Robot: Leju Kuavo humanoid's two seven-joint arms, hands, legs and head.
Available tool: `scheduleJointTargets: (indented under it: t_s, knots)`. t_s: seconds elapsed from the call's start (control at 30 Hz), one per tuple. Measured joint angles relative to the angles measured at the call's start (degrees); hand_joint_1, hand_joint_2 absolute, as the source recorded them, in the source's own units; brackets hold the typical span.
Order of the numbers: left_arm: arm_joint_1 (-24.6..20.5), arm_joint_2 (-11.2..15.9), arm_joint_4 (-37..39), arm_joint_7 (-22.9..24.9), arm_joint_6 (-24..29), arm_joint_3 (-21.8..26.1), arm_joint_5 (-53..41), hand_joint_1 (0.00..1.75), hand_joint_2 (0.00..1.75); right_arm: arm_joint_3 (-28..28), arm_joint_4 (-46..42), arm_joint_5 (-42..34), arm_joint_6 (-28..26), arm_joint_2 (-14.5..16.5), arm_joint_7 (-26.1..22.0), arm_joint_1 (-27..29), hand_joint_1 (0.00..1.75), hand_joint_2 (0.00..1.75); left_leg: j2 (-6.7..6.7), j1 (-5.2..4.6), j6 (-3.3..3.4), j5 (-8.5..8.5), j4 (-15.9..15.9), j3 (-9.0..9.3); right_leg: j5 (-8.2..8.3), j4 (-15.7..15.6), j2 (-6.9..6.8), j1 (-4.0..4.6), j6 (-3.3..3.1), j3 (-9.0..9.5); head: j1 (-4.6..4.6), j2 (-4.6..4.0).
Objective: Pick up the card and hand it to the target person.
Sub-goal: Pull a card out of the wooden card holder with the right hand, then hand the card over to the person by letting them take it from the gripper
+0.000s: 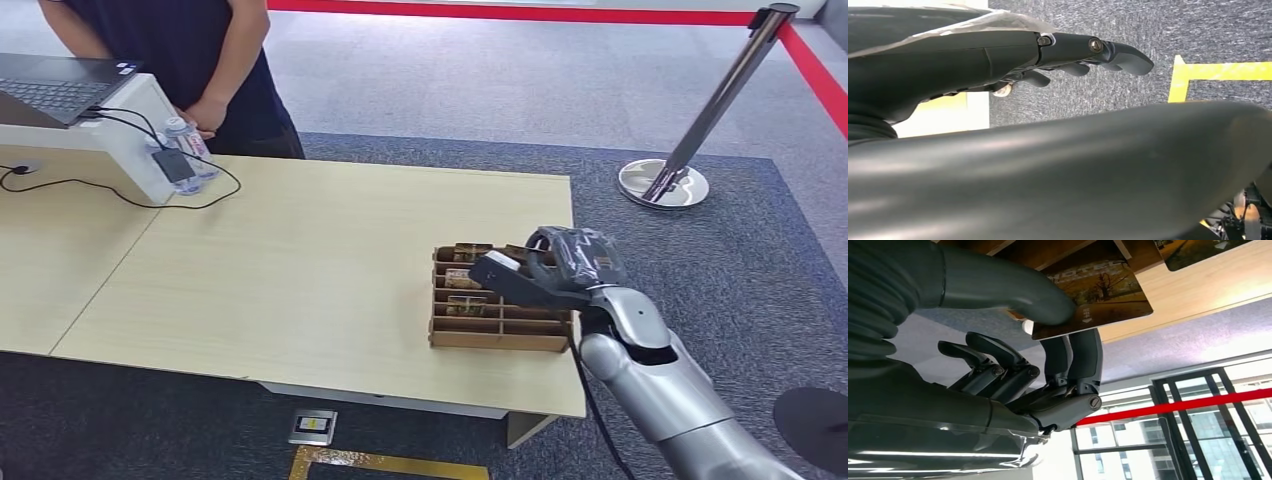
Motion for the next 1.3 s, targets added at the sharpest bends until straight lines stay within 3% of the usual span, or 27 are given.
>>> scheduleJointTargets:
  t_s: [0.37,0.57,0.77,1.3]
  knots:
    - [0.0,-0.01,0.0,-0.43,-0.12,0.05,-0.02,0.0,0.0,-1.23,-10.16,-5.1,1.2,-4.24,-3.06,2.36,1.75,1.75,0.0,0.0,0.0,0.0,0.01,-0.02,0.0,-0.01,0.0,-0.01,0.0,-0.01,0.0,0.0]
    - [-0.12,-0.01,0.0,-0.46,-0.56,0.05,-0.8,0.0,0.0,-1.21,-12.97,-4.3,1.21,-4.14,-3.56,2.53,1.75,1.75,0.0,0.0,0.0,0.0,0.01,-0.06,0.01,0.01,0.0,-0.01,0.0,-0.01,0.0,0.0]
    - [-0.32,-0.02,0.0,-0.67,-0.66,0.05,-1.08,0.0,0.0,0.55,-9.66,-3.29,-1.51,0.58,-6.15,-1.69,1.75,1.75,0.03,0.02,-0.05,0.06,0.01,-0.07,0.03,0.04,0.0,0.0,-0.04,-0.04,-0.01,0.0]
    - [-0.62,-0.01,0.02,0.07,-0.91,-0.04,-1.98,0.0,0.0,5.35,3.1,-3.34,-4.84,14.2,-7.31,-13.05,1.75,1.75,0.01,0.02,-0.04,0.09,0.01,-0.14,0.03,0.07,0.0,0.01,-0.05,-0.13,-0.01,0.0]
